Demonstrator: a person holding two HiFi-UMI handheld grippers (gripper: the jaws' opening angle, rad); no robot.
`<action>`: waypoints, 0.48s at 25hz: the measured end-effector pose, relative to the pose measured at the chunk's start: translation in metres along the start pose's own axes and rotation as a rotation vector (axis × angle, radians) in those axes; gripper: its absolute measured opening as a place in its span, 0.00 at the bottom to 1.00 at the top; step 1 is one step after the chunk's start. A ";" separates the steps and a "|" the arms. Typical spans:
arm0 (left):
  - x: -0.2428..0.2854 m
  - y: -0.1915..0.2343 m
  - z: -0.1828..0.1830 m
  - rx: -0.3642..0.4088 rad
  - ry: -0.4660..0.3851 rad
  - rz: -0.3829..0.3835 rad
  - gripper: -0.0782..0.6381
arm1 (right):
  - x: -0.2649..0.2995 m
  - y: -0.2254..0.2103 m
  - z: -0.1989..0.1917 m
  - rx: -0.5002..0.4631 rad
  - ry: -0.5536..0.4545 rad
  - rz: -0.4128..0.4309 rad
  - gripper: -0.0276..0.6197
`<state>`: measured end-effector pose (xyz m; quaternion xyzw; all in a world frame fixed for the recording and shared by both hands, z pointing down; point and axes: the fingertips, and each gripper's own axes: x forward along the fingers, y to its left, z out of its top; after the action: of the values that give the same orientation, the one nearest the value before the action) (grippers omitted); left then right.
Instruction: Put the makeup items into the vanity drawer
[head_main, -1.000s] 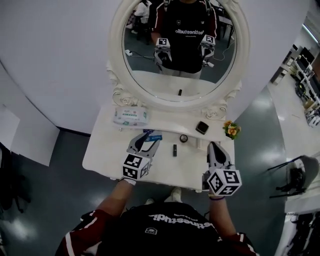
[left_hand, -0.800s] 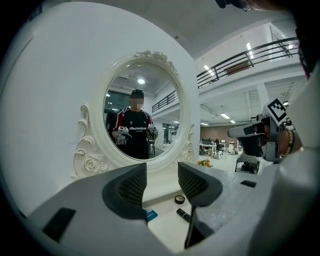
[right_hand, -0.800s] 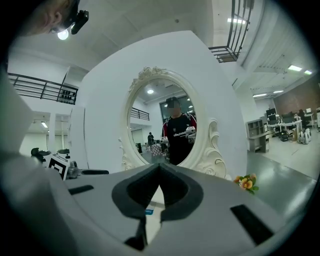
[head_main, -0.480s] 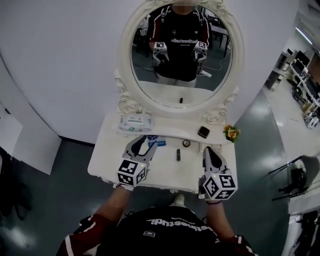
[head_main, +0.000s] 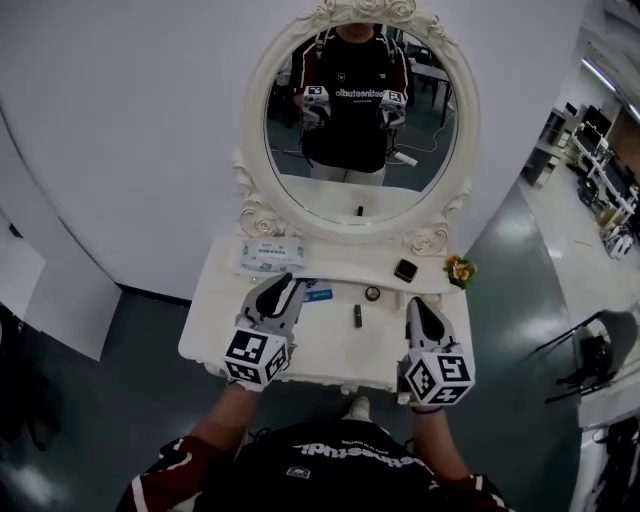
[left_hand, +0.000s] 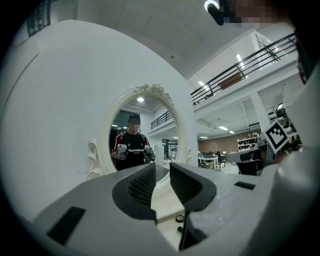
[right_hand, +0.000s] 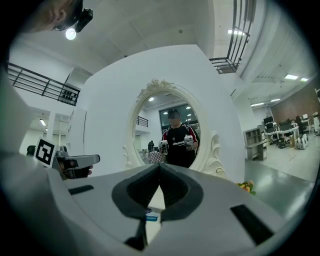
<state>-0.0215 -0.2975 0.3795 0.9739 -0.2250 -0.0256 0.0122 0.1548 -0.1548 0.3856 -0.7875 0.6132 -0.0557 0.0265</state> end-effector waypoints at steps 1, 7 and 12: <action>-0.002 0.000 0.002 0.002 -0.003 0.003 0.22 | -0.001 0.002 0.001 -0.005 -0.001 -0.002 0.05; -0.009 0.003 0.000 0.009 -0.001 0.016 0.12 | -0.006 0.008 0.003 -0.030 0.000 -0.016 0.05; -0.012 0.005 -0.003 -0.004 0.003 0.018 0.12 | -0.009 0.009 0.003 -0.053 0.007 -0.035 0.05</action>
<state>-0.0342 -0.2966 0.3837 0.9719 -0.2337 -0.0247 0.0148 0.1445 -0.1479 0.3808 -0.7984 0.6006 -0.0424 0.0025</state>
